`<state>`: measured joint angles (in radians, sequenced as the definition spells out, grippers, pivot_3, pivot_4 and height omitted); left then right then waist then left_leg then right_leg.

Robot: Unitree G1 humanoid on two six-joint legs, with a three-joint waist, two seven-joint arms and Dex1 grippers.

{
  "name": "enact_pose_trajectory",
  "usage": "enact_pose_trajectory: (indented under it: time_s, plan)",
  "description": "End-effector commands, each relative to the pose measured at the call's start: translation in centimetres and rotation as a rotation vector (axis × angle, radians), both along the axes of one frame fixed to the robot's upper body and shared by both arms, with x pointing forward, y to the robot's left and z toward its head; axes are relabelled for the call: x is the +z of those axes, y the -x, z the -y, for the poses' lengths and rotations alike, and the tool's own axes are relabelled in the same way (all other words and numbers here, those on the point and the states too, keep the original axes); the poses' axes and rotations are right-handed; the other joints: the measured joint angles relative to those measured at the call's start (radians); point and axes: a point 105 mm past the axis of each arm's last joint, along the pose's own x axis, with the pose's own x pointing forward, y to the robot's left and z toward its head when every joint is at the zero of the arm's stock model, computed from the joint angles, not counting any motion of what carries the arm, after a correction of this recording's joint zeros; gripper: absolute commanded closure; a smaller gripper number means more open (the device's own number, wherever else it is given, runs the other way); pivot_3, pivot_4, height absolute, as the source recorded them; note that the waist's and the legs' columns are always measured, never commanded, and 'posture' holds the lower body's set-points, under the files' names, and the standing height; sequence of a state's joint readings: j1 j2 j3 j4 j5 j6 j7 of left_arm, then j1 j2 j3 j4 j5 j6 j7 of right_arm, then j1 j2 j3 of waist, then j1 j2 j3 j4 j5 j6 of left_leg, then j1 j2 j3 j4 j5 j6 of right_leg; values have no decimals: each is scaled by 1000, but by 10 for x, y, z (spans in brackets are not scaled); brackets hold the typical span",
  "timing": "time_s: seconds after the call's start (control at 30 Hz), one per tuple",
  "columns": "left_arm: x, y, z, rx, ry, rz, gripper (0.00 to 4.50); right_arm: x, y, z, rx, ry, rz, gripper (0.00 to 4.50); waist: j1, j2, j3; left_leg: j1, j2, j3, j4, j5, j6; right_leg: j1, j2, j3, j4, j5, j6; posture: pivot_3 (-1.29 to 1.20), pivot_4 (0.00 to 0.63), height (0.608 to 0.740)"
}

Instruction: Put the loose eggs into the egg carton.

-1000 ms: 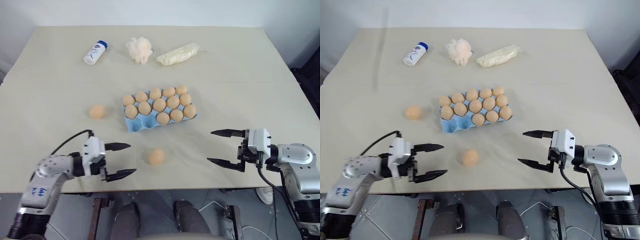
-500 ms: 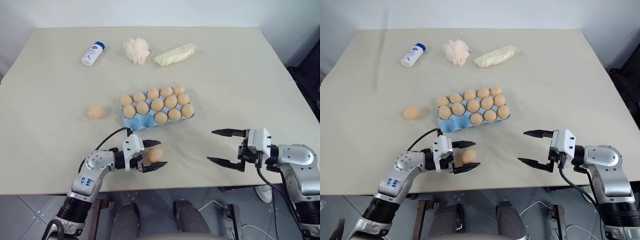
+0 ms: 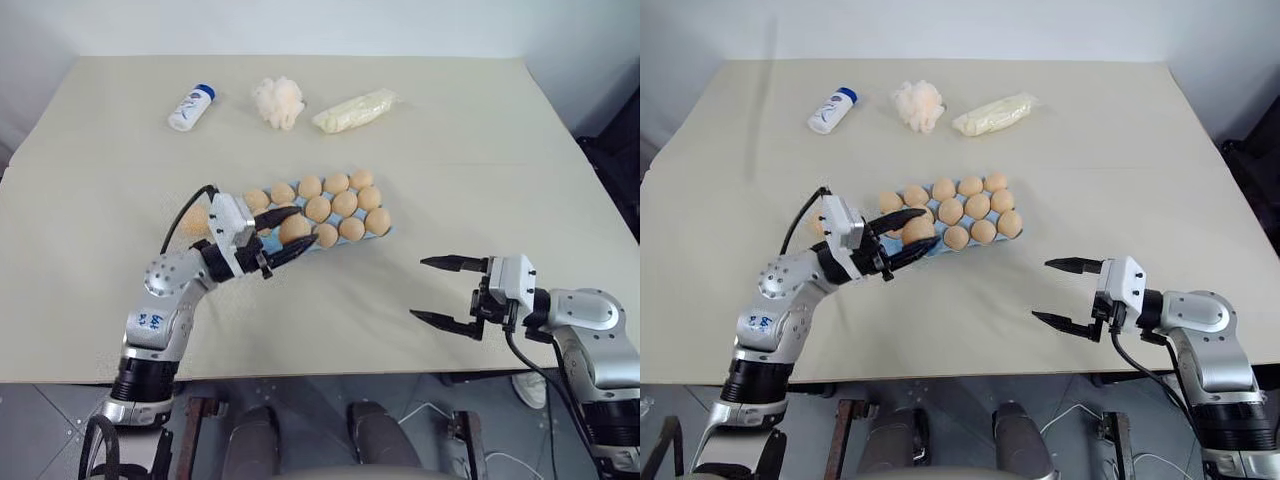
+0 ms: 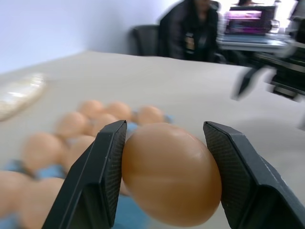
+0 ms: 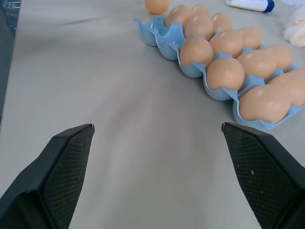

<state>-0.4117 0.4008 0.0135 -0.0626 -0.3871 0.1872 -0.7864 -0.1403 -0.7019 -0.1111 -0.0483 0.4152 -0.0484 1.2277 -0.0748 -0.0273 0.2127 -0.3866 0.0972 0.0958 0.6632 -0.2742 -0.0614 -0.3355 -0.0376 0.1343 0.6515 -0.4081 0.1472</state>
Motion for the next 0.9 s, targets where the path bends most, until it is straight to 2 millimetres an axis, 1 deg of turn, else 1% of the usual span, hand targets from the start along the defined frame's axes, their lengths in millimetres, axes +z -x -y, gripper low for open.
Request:
enact_pose_trajectory:
  time_s: [0.03, 0.13, 0.23, 0.27, 0.33, 0.43, 0.53, 0.67, 0.7, 0.8, 0.87, 0.9]
  plan:
    - [-7, -12, -4, 34, -22, -8, 1862, 5, -1, -3, 5, -12, 38, 0, -2, 0, 0, 0, 0, 0, 0, 0, 0, 0, 0, 0, 0, 0, 0, 0, 150, 740]
    - [-14, -20, 2, 35, -46, -2, 1257, 6, -2, -4, 3, -19, 43, 0, -1, 0, 0, 0, 0, 0, 0, 0, 0, -1, 1, 0, 1, 0, 0, 0, 150, 740]
    - [-11, -23, 7, 53, -20, 14, 356, 6, -2, -5, 3, -27, 48, 0, 1, 0, 0, 0, 0, 0, 0, 0, 0, -1, 1, 0, 0, 0, 0, 0, 150, 740]
    - [-9, -20, 7, 48, -12, 20, 15, 6, -2, -6, 3, -29, 48, 0, 2, 0, 0, -1, 0, 0, 0, 0, 0, -1, 1, 0, 0, 0, 0, 0, 150, 740]
    - [-5, -12, 2, 30, -4, 31, 15, 6, -2, -7, 5, -34, 49, 0, 0, 0, 0, -1, 1, 0, 0, 0, 0, -1, 1, 0, 1, 0, 0, 0, 150, 740]
    - [-1, 1, -21, 51, -4, 43, 15, 6, -2, -8, 13, -38, 49, 0, -10, 0, 0, 0, 2, 1, -1, 0, 0, -2, 1, 1, 1, 0, 0, 0, 150, 740]
    - [0, 13, -57, 123, -34, 38, 15, 5, -3, -12, 28, -43, 52, 0, -13, 0, 0, 0, 3, 1, -1, 0, -1, -3, 3, 2, 2, 0, 0, 0, 150, 740]
    - [-11, 29, -108, 262, -86, -12, 15, 7, -8, -19, 53, -64, 66, 0, -9, 0, 0, 0, 3, 1, 0, 0, 0, -2, 3, 3, 1, 0, -1, 0, 150, 740]
    - [-13, 30, -115, 286, -85, -20, 15, 7, -9, -21, 57, -67, 68, 0, -9, 0, 0, 0, 3, 1, 0, 0, 0, -2, 3, 3, 1, 1, -1, 0, 150, 740]
    - [-20, 39, -154, 454, -51, -32, 15, 7, -12, -26, 76, -80, 76, 0, -4, 0, 0, 0, 3, 1, 0, 0, 0, -2, 3, 2, 1, 1, -1, 0, 150, 740]
    - [-26, 46, -174, 538, -50, -40, 15, 6, -14, -27, 87, -80, 76, 0, -5, 0, 0, 0, 3, 1, -1, 0, 0, -2, 3, 2, 1, 1, -1, 0, 150, 740]
    - [-29, 48, -178, 555, -54, -44, 15, 6, -14, -28, 89, -80, 77, 0, -6, 0, 0, 0, 3, 1, -1, -1, 0, -2, 3, 2, 1, 1, -1, 0, 150, 740]
